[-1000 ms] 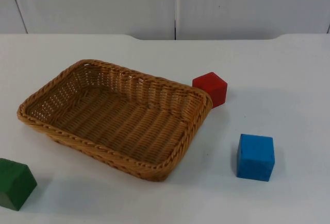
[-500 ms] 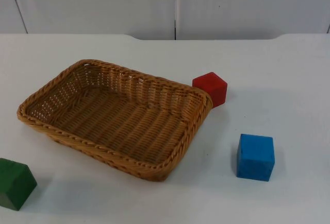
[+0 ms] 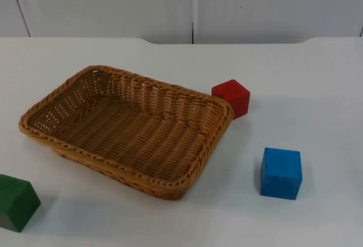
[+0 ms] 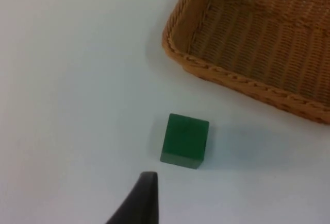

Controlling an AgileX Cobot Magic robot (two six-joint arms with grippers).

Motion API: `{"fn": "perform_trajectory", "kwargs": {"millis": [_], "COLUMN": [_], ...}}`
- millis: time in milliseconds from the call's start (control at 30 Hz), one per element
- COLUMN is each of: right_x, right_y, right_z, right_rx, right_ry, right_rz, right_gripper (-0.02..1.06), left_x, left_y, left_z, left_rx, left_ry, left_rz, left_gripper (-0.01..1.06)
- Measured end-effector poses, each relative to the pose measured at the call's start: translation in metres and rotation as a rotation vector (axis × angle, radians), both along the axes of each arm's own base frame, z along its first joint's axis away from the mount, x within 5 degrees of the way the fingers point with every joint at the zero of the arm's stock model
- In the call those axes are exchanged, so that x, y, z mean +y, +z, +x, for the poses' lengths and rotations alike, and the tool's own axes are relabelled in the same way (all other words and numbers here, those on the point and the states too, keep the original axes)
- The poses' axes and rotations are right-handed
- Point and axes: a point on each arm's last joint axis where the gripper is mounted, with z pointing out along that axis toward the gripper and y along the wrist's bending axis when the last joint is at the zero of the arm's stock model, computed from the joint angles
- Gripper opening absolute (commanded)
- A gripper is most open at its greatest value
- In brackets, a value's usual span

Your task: Pick up one cube with each hand and place exactly two cubes into the same basket, leaving the remaining cube outside.

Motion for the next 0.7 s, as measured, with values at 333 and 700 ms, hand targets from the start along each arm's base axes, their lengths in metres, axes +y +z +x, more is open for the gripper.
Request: {"fn": "perform_trajectory", "kwargs": {"millis": [333,700], "right_x": [0.01,0.02], "right_y": [-0.006,-0.03], "right_z": [0.036,0.067], "right_rx": [0.034,0.125], "right_ry": [0.062,0.161], "right_rz": [0.045,0.066], "right_gripper": [1.05,1.05], "left_x": [0.0,-0.005], "left_y": [0.006,-0.006], "left_z": [0.022,0.053], "left_rx": [0.056,0.194], "left_ry": [-0.031,-0.117], "left_rz": [0.021,-0.008], "left_gripper": [1.05,1.05]}}
